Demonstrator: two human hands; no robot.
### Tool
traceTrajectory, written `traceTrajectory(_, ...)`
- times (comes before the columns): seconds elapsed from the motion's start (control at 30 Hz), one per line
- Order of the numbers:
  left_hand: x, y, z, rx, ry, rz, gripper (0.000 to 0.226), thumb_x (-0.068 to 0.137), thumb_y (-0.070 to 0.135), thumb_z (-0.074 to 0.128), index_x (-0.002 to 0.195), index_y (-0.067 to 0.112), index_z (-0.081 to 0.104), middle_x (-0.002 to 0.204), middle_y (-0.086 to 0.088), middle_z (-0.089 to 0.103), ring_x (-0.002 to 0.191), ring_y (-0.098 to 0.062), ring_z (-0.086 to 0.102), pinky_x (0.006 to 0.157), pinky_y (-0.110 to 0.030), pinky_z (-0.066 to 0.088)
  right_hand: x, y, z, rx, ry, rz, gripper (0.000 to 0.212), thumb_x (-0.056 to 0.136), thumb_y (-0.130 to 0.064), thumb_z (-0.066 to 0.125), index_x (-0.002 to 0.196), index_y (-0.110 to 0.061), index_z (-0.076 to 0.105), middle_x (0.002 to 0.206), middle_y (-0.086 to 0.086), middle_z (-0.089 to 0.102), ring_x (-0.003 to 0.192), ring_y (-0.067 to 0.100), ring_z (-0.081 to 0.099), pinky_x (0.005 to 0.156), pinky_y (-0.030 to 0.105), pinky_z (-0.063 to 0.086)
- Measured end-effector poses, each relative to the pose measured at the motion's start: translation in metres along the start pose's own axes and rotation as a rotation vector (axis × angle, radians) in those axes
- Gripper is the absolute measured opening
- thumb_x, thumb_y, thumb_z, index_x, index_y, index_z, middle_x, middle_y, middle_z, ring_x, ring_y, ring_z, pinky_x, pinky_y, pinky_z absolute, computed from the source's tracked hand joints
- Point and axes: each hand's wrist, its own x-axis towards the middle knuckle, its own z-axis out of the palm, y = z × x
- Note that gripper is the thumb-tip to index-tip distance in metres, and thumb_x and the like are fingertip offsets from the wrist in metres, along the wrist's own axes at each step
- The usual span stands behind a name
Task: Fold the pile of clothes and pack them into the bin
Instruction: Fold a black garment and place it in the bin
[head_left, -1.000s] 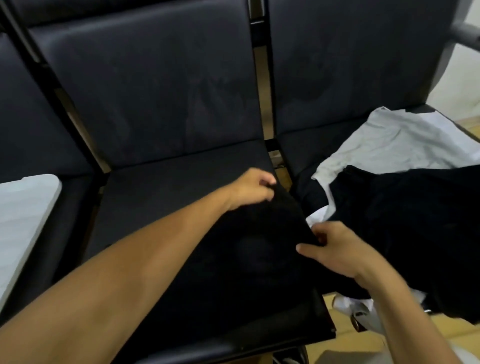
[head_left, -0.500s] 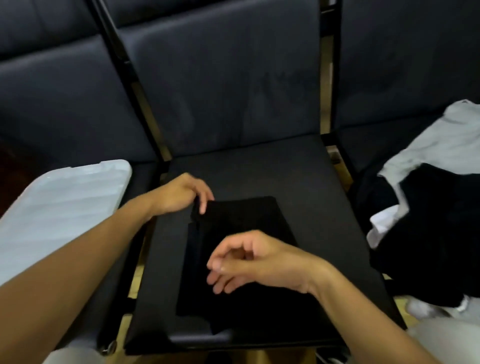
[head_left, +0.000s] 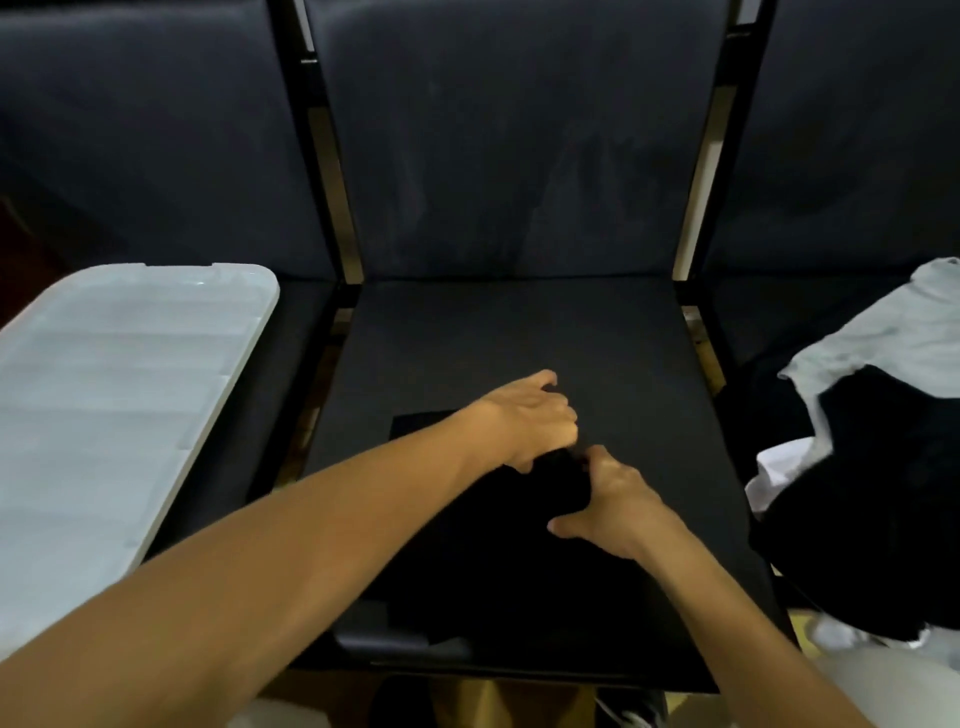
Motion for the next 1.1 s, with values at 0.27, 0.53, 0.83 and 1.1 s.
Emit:
traceTrajectory(0.27,-0.180,-0.002,0.010,-0.247,0.342,-0.304,0.024,0.085,0.030,0.068,0.104,0.028,0.054,0.098,0.007,0.059,0.090,-0.020,0.062,0.085,-0.033,0.044,-0.062,-0.036,-0.009,-0.139,0.032,-0.576,0.021,0.093,-0.048,0.061,0.107,-0.033,0.056,0.094,-0.009,0.061,0.081,0.007,0.062,0.072,0.033,0.057)
traceTrajectory(0.53,-0.427,0.104,0.050,-0.388,0.683,-0.943,0.028,0.079,0.015,0.065,0.100,0.024,0.048,0.095,0.004,0.054,0.067,-0.025,0.057,0.050,-0.038,0.048,-0.169,-0.183,0.075,-0.602,0.331,-1.141,0.036,0.093,-0.017,0.059,0.123,-0.035,0.052,0.111,-0.010,0.060,0.104,0.017,0.058,0.081,0.029,0.040)
traceTrajectory(0.83,-0.576,0.293,0.160,-0.763,0.765,-1.478,0.025,0.082,0.035,0.058,0.099,0.017,0.060,0.094,0.005,0.054,0.074,-0.022,0.060,0.064,-0.044,0.051,-0.232,-0.291,0.279,-0.784,-0.241,-1.327,0.009,0.089,-0.024,0.067,0.087,-0.021,0.059,0.087,-0.002,0.060,0.077,0.017,0.059,0.070,0.039,0.053)
traceTrajectory(1.1,-0.573,0.356,0.231,-0.846,0.586,-1.639,0.013,0.088,0.025,0.055,0.093,0.030,0.044,0.091,0.009,0.055,0.072,-0.021,0.057,0.059,-0.044,0.050,-0.205,-0.278,0.394,-0.896,-0.352,-1.255,0.019,0.076,-0.020,0.064,0.083,-0.026,0.047,0.085,-0.005,0.055,0.077,0.023,0.057,0.067,0.046,0.054)
